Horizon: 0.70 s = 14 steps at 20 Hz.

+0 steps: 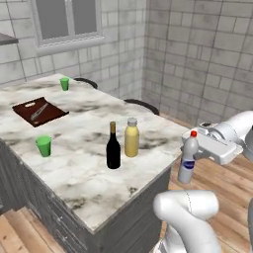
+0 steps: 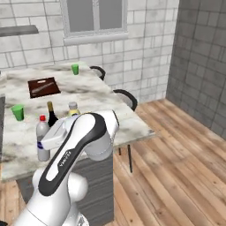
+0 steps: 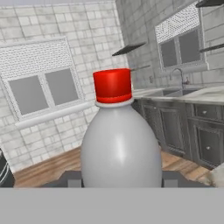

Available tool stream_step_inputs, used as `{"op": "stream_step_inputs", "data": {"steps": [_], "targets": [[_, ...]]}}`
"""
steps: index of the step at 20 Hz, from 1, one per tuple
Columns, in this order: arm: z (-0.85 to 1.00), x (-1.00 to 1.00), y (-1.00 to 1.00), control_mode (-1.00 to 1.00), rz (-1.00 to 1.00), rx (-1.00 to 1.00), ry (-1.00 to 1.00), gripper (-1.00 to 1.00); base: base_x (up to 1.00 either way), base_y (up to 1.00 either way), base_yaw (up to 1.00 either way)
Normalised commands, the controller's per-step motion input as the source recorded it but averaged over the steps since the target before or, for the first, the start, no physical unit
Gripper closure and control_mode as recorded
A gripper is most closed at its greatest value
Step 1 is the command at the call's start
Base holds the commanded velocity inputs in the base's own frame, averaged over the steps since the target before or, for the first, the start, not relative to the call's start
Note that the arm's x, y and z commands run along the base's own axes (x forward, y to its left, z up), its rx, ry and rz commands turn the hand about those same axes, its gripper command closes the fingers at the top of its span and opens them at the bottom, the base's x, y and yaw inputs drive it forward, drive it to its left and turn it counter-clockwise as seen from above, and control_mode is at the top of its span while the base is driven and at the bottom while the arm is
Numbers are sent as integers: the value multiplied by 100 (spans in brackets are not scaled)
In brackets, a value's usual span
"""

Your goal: Place the drinks on the dining counter in a tight cluster.

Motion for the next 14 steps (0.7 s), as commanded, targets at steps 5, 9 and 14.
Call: {"op": "stream_step_inputs", "data": {"steps": [5,9,14], "targets": [[0,0,0,100,0,0,0,100,37,-100,22],[0,0,0,100,0,0,0,100,66,-100,44],[0,0,0,100,0,0,0,100,75,-78,61]]}}
